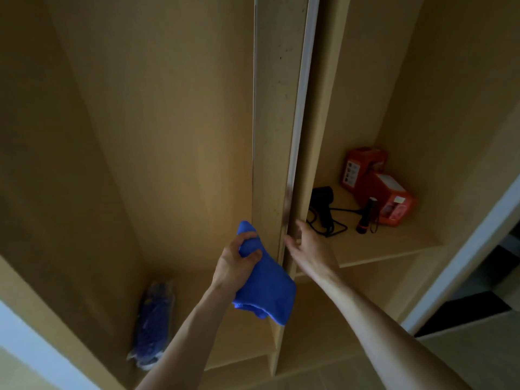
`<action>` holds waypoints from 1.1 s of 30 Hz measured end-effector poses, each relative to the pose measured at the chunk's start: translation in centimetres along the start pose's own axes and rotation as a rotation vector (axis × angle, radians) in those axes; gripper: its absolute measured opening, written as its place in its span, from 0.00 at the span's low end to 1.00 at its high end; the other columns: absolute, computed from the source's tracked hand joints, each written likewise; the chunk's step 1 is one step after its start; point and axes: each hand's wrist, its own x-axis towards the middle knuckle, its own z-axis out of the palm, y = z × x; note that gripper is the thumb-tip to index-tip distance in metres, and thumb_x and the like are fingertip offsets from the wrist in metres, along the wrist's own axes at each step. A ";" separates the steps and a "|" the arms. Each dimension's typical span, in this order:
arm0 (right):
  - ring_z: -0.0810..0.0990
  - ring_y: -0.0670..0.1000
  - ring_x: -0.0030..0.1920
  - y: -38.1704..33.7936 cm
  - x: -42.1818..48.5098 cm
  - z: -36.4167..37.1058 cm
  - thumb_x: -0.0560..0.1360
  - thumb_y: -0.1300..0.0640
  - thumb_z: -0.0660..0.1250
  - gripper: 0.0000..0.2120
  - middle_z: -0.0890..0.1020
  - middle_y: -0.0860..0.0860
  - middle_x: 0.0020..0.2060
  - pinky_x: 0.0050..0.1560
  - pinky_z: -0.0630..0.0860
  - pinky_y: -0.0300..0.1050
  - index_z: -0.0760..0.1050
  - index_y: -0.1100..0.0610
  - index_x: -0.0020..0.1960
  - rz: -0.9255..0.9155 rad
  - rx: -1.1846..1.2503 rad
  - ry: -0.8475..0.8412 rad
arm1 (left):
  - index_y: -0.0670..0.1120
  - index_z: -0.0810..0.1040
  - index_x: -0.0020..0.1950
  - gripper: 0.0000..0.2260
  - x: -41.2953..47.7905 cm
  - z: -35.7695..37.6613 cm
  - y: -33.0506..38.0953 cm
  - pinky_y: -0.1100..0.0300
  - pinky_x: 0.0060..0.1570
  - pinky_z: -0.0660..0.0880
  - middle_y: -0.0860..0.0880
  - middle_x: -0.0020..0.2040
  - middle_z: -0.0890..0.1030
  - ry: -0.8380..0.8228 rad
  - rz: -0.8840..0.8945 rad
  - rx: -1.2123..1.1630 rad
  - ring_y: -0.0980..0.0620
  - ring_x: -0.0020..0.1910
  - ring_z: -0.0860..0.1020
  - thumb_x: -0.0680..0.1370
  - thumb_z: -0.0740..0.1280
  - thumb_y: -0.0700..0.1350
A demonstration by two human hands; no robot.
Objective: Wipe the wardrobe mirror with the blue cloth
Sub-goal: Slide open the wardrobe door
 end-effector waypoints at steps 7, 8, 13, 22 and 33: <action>0.73 0.42 0.26 -1.9 3.7 -1.0 0.81 0.41 0.63 0.15 0.75 0.44 0.32 0.22 0.66 0.34 0.74 0.53 0.52 -0.175 -0.213 0.107 | 0.58 0.75 0.69 0.18 1.1 1.4 2.2 0.51 0.59 0.78 0.51 0.62 0.78 0.051 -0.019 0.092 0.49 0.57 0.78 0.81 0.68 0.44; 0.73 0.43 0.26 -2.0 4.0 -1.1 0.81 0.40 0.62 0.16 0.75 0.45 0.32 0.22 0.65 0.35 0.73 0.53 0.49 -0.188 -0.241 0.113 | 0.59 0.75 0.69 0.17 1.1 1.8 2.4 0.51 0.60 0.78 0.51 0.62 0.77 0.068 -0.025 0.103 0.48 0.57 0.78 0.81 0.68 0.44; 0.82 0.51 0.34 -2.4 5.4 -1.4 0.82 0.42 0.60 0.17 0.82 0.51 0.36 0.24 0.70 0.40 0.73 0.54 0.45 -0.231 -0.307 0.093 | 0.60 0.75 0.69 0.17 0.6 3.6 3.9 0.49 0.59 0.78 0.49 0.61 0.79 0.149 -0.035 0.152 0.48 0.57 0.79 0.81 0.67 0.45; 0.81 0.51 0.33 -2.4 5.5 -1.8 0.82 0.47 0.63 0.14 0.79 0.49 0.34 0.28 0.79 0.46 0.77 0.56 0.46 -0.243 -0.292 0.073 | 0.60 0.74 0.69 0.18 -2.0 6.6 4.6 0.47 0.58 0.79 0.51 0.61 0.78 0.264 -0.068 0.185 0.48 0.56 0.79 0.81 0.67 0.45; 0.82 0.53 0.37 -0.4 1.9 -3.5 0.82 0.47 0.60 0.14 0.82 0.54 0.39 0.25 0.65 0.40 0.76 0.56 0.48 -0.284 -0.237 -0.019 | 0.58 0.76 0.69 0.17 -4.6 8.7 4.9 0.53 0.57 0.78 0.51 0.61 0.79 0.295 -0.015 0.164 0.51 0.56 0.78 0.82 0.66 0.44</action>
